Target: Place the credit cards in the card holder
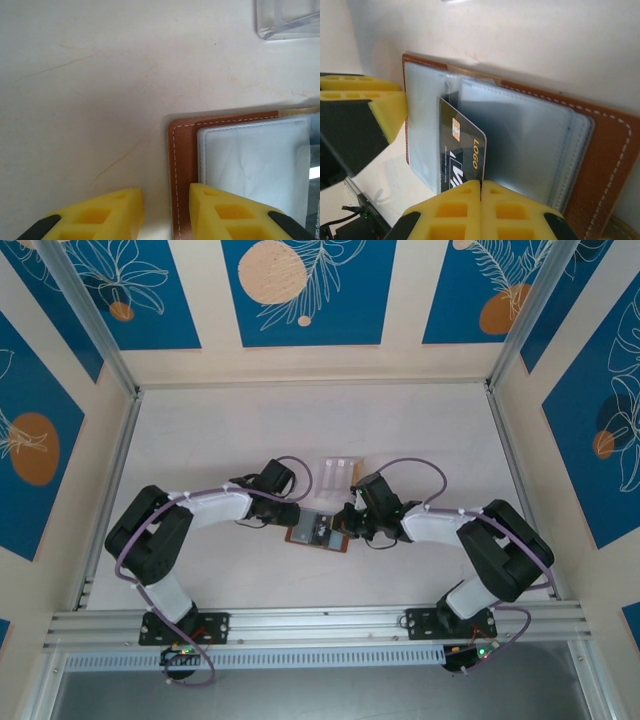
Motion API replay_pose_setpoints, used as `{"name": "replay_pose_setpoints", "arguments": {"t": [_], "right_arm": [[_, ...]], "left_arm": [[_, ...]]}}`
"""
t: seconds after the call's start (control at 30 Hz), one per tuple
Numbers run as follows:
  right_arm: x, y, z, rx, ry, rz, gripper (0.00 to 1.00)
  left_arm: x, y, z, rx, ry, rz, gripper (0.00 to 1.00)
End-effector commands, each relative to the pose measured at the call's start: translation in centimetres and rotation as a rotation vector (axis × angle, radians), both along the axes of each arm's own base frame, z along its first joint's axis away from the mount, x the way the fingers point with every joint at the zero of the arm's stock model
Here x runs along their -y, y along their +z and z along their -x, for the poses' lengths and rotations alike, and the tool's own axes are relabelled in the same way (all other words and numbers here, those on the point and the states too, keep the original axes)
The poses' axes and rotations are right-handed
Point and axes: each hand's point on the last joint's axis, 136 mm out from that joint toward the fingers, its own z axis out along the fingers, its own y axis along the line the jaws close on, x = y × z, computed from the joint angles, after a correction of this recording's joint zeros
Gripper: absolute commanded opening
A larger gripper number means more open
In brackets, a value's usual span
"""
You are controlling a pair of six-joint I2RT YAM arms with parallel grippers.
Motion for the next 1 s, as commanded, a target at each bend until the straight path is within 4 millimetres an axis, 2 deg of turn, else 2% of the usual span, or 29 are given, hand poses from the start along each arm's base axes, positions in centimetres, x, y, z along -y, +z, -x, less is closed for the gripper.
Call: {"name": "replay_pose_setpoints", "arguments": {"t": [0.0,0.17,0.47,0.67,0.97], "right_arm": [[-0.2,0.3,-0.4,-0.014,0.016,0.009,0.00],[-0.5,0.4,-0.9,0.013,0.022,0.036,0.00],[-2.0,-0.4,-0.6,0.054,0.030,0.040,0.00],[-2.7,-0.2,-1.4,0.087,0.022,0.041,0.00],[-0.5,-1.1,-1.3,0.075,-0.086,0.123,0.00]], "left_arm": [[-0.1,-3.7,2.2,-0.082,-0.025,-0.038,0.32],[-0.1,-3.7,2.3,-0.081,-0.026,-0.034,0.32],[0.1,-3.4,2.5,-0.081,-0.025,-0.016,0.31],[0.4,-3.6,3.2,-0.088,-0.023,-0.007,0.31],[-0.1,-3.8,3.7,-0.095,-0.002,-0.011,0.31]]}}
